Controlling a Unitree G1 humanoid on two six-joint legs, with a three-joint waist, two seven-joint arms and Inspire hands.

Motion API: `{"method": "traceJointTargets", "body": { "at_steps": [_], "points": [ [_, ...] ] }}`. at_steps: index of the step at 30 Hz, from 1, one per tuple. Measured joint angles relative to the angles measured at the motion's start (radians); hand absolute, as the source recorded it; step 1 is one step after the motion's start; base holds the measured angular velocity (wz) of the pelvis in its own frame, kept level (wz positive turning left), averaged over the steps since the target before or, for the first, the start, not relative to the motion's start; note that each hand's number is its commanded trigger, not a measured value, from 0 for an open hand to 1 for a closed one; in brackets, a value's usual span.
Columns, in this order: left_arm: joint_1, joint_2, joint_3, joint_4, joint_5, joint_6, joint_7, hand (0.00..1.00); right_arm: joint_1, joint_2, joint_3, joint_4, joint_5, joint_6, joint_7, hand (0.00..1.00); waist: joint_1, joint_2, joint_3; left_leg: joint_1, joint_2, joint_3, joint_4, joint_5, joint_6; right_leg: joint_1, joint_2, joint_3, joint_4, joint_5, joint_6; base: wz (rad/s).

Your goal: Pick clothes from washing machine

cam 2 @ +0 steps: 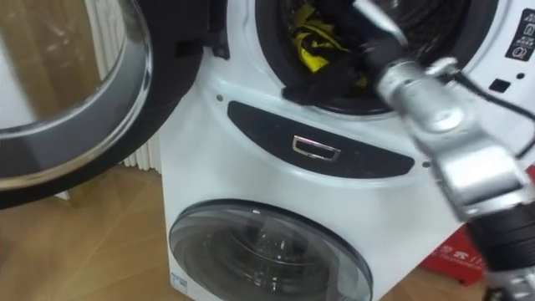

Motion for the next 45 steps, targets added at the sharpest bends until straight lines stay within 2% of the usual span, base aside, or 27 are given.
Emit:
{"method": "traceJointTargets", "body": {
  "at_steps": [2, 3, 4, 9, 12, 21, 23, 35, 37, 39, 42, 45],
  "points": [
    [-0.001, 0.0, 0.001, 0.0, 0.0, -0.002, 0.002, 0.0, 0.0, -0.022, -0.003, 0.025, 0.043, -0.009, 0.012, 0.0, -0.015, 0.0, -0.0013, -0.004, 0.0, -0.001, 0.0, 0.0, 0.0, -0.001, 0.0, -0.012, -0.001, 0.0, 0.0, 0.05],
    [-0.001, 0.0, 0.001, 0.0, 0.001, -0.002, 0.002, 0.0, 0.0, -0.025, -0.004, 0.038, 0.074, -0.037, 0.033, 0.0, -0.02, 0.002, -0.0024, -0.005, 0.0, -0.001, 0.0, 0.0, 0.0, -0.001, 0.0, -0.019, -0.001, 0.0, 0.0, 0.0],
    [-0.003, 0.001, 0.001, 0.0, 0.002, -0.002, 0.002, 0.0, 0.0, -0.025, -0.007, 0.039, 0.099, -0.048, 0.047, 0.0, -0.023, 0.002, -0.0036, -0.004, 0.0, -0.001, 0.001, 0.0, 0.0, 0.0, 0.0, -0.021, -0.001, 0.0, 0.0, 0.04],
    [0.0, 0.004, 0.001, -0.002, 0.004, -0.008, 0.0, 0.0, 0.004, -0.025, -0.014, 0.048, 0.153, -0.043, 0.106, 0.0, -0.047, 0.0, -0.006, 0.01, 0.001, -0.004, 0.003, 0.0, 0.0, 0.013, -0.002, -0.021, -0.002, 0.0, 0.0, 0.05],
    [0.014, 0.012, 0.015, -0.016, 0.006, -0.007, -0.002, 0.0, 0.018, -0.025, -0.042, 0.054, 0.163, -0.041, 0.143, 0.0, -0.053, -0.013, -0.0157, 0.01, -0.001, -0.004, 0.004, 0.0, 0.0, 0.02, -0.001, -0.021, -0.015, 0.0, 0.0, 0.02],
    [0.039, 0.012, 0.032, -0.018, 0.007, -0.007, -0.009, 0.0, 0.022, -0.027, -0.045, 0.076, 0.141, -0.041, 0.233, 0.0, -0.076, -0.012, -0.015, 0.022, -0.001, -0.005, 0.006, 0.0, -0.001, 0.037, -0.001, -0.019, -0.014, 0.0, 0.0, 0.01],
    [0.04, 0.011, 0.032, -0.018, 0.007, -0.007, -0.009, 0.0, 0.022, -0.028, -0.045, 0.076, 0.108, -0.041, 0.251, 0.0, -0.074, -0.009, -0.0128, 0.018, 0.0, -0.004, 0.007, -0.001, -0.002, 0.036, -0.001, -0.02, -0.014, 0.0, 0.0, -0.04],
    [0.037, 0.009, 0.02, -0.008, 0.003, -0.005, -0.013, 0.0, 0.029, -0.03, -0.038, 0.078, -0.105, -0.043, 0.289, 0.0, -0.06, -0.009, -0.0139, 0.024, -0.013, -0.012, 0.016, -0.001, -0.001, 0.04, -0.004, -0.023, -0.014, 0.0, 0.0, 0.0],
    [0.034, 0.009, 0.023, -0.007, 0.004, -0.005, -0.024, 0.0, 0.029, -0.03, -0.037, 0.085, -0.161, -0.042, 0.297, 0.0, -0.045, -0.015, -0.0178, 0.026, -0.014, -0.012, 0.014, 0.0, 0.0, 0.041, -0.005, -0.024, -0.014, 0.0, 0.0, 0.0],
    [0.034, 0.01, 0.022, -0.002, 0.002, -0.005, -0.026, 0.0, 0.029, -0.031, -0.028, 0.105, -0.185, -0.044, 0.296, 0.0, -0.037, -0.016, -0.0179, 0.031, -0.014, -0.011, 0.013, 0.0, 0.0, 0.044, -0.005, -0.024, -0.014, 0.0, 0.0, 0.0],
    [0.029, 0.011, 0.022, 0.005, 0.001, -0.004, -0.026, 0.0, 0.027, -0.036, -0.006, 0.126, -0.209, -0.044, 0.292, 0.0, -0.022, -0.027, -0.0165, 0.033, -0.013, -0.011, 0.008, 0.0, 0.0, 0.049, -0.005, -0.024, -0.014, 0.0, 0.0, 0.0],
    [0.027, 0.01, 0.022, 0.005, 0.001, -0.004, -0.025, 0.0, 0.017, -0.038, -0.004, 0.153, -0.222, -0.039, 0.289, 0.0, -0.012, -0.036, -0.0184, 0.022, -0.015, -0.011, 0.01, -0.001, 0.001, 0.044, -0.006, -0.022, -0.014, 0.0, 0.0, 0.0]
  ]
}}
